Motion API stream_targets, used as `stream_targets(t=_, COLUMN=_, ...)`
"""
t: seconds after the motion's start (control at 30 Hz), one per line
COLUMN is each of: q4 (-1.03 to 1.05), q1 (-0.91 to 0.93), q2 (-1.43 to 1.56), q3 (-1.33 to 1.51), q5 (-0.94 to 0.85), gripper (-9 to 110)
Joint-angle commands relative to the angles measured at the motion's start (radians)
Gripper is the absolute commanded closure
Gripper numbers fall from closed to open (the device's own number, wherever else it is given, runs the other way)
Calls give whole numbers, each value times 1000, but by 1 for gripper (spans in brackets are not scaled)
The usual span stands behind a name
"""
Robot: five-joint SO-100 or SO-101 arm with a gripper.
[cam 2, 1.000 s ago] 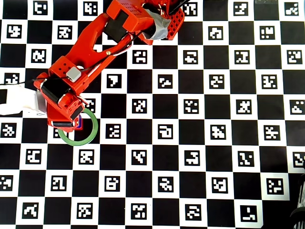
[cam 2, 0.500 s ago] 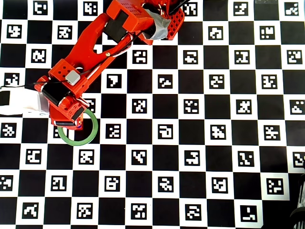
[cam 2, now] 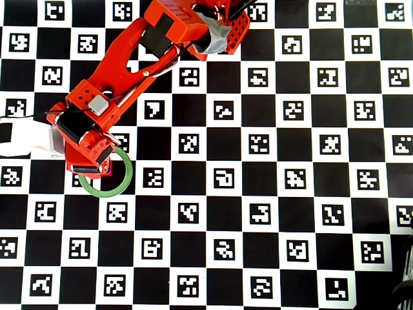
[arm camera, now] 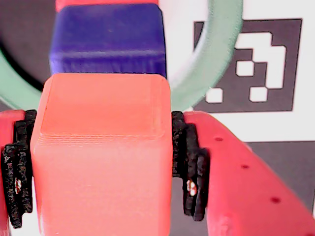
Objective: Grab the red cube then put it in the green circle then put the blue cube on top and finally the orange cube on top
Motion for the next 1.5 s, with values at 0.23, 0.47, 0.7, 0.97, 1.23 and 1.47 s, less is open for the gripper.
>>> stream_targets(t=0.23, q4=-35, q1=26, q2=61, q3=-32, q5=-3, gripper=105)
stream_targets(t=0.47, q4=-51, q1=26, q2=71, q3=6, q5=3, gripper=105)
stream_targets(t=0.7, q4=-61, q1=18, q2=80, q3=28, q5=11, gripper=105)
stream_targets(t=0.97, q4=-67, q1=12, q2=84, q3=46, q5=20, gripper=105)
stream_targets(t=1.23, q4=-67, q1=8, q2=92, q3=51, q5=28, gripper=105)
stream_targets(t=1.47, q4=-67, q1=8, q2=92, q3=52, q5=38, gripper=103)
